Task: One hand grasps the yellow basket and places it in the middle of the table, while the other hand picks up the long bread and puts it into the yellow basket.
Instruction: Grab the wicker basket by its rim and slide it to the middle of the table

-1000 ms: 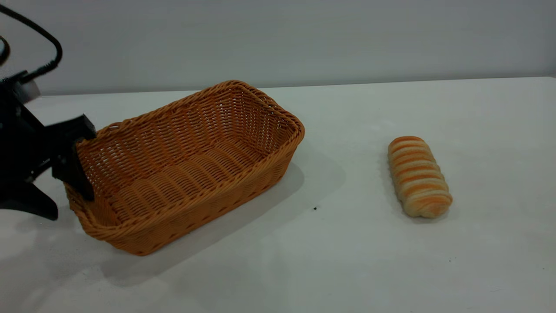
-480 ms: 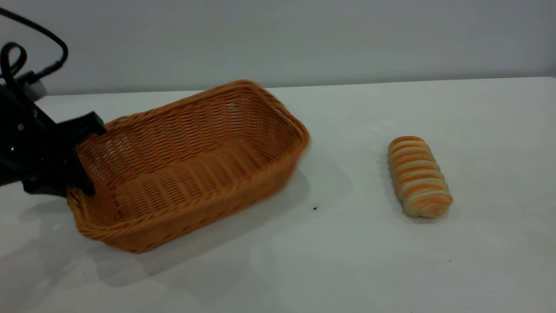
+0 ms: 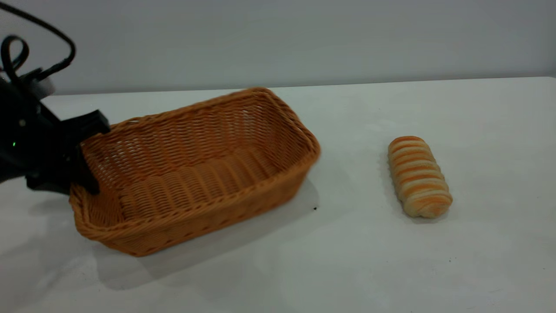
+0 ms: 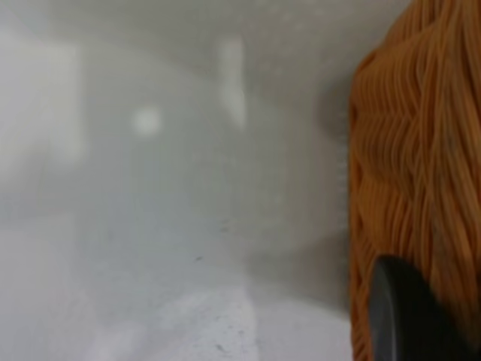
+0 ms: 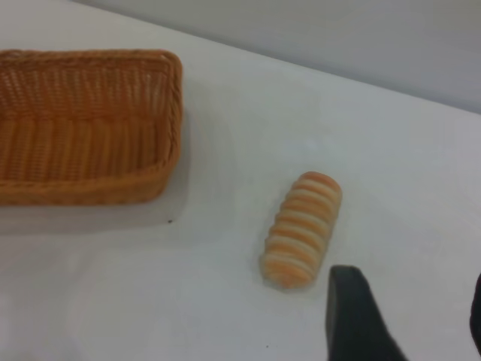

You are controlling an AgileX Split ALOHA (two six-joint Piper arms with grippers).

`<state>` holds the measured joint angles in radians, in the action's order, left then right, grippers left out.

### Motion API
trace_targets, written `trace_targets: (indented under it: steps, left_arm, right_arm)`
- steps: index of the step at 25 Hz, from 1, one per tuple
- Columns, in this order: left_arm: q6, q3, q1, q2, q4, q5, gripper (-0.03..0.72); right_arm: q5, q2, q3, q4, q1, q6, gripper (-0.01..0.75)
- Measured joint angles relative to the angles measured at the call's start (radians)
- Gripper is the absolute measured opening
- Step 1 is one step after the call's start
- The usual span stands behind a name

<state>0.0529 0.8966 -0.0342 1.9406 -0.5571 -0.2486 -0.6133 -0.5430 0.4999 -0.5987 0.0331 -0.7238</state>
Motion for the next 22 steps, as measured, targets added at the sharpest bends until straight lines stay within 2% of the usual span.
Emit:
trace_targets:
  steps: [11, 16, 22]
  left_arm:
    - [0.226, 0.298, -0.007, 0.158, 0.019, -0.267, 0.121]
    - [0.273, 0.389, -0.039, 0.221, 0.019, -0.315, 0.121]
    - [0.263, 0.398, -0.039, 0.228, 0.019, -0.326, 0.121]
  right_arm:
    - [-0.004, 0.0, 0.0, 0.0, 0.0, 0.0, 0.414]
    - [-0.005, 0.0, 0.0, 0.0, 0.0, -0.001, 0.414]
    - [-0.006, -0.003, 0.0, 0.001, 0.0, -0.001, 0.414]
